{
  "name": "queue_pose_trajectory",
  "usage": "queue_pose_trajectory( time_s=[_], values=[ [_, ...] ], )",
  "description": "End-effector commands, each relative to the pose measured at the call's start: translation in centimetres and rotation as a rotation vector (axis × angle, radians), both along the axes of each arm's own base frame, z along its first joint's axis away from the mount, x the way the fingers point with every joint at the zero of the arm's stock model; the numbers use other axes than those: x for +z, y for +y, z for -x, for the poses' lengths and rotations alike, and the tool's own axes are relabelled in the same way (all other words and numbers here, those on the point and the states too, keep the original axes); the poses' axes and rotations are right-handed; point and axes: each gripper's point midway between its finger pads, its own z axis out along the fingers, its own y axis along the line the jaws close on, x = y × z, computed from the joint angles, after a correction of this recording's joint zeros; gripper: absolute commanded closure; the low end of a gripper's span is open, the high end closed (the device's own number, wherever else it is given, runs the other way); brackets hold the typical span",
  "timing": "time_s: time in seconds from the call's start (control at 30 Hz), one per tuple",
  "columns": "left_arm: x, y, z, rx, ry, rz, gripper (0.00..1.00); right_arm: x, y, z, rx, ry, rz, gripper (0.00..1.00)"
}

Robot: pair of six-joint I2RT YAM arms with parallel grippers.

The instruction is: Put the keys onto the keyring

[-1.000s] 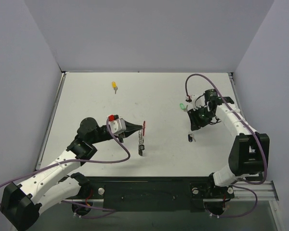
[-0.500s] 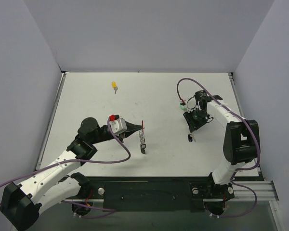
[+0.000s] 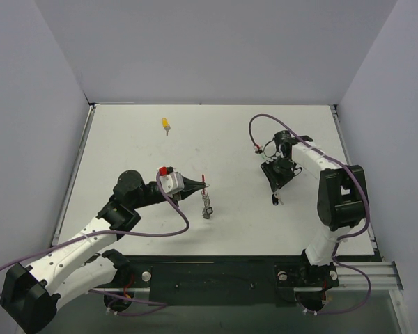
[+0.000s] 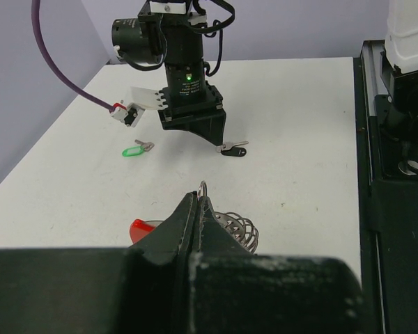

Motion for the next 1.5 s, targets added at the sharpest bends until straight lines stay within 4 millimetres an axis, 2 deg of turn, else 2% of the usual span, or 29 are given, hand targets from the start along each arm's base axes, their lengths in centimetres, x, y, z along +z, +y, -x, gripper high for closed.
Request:
queue_pose_trajectory(
  time_s=[0.0,1.47],
  values=[
    [1.8,0.0,0.2,-0.007,-0.066,0.031,1.00,0.4,-0.4,0.4,-0.006,0.041,0.030,0.76],
    [1.8,-0.1,0.4,-0.019,-0.069,0.026,1.00,-1.6,-0.1,1.2,0.009,0.149,0.052,0.84]
  ],
)
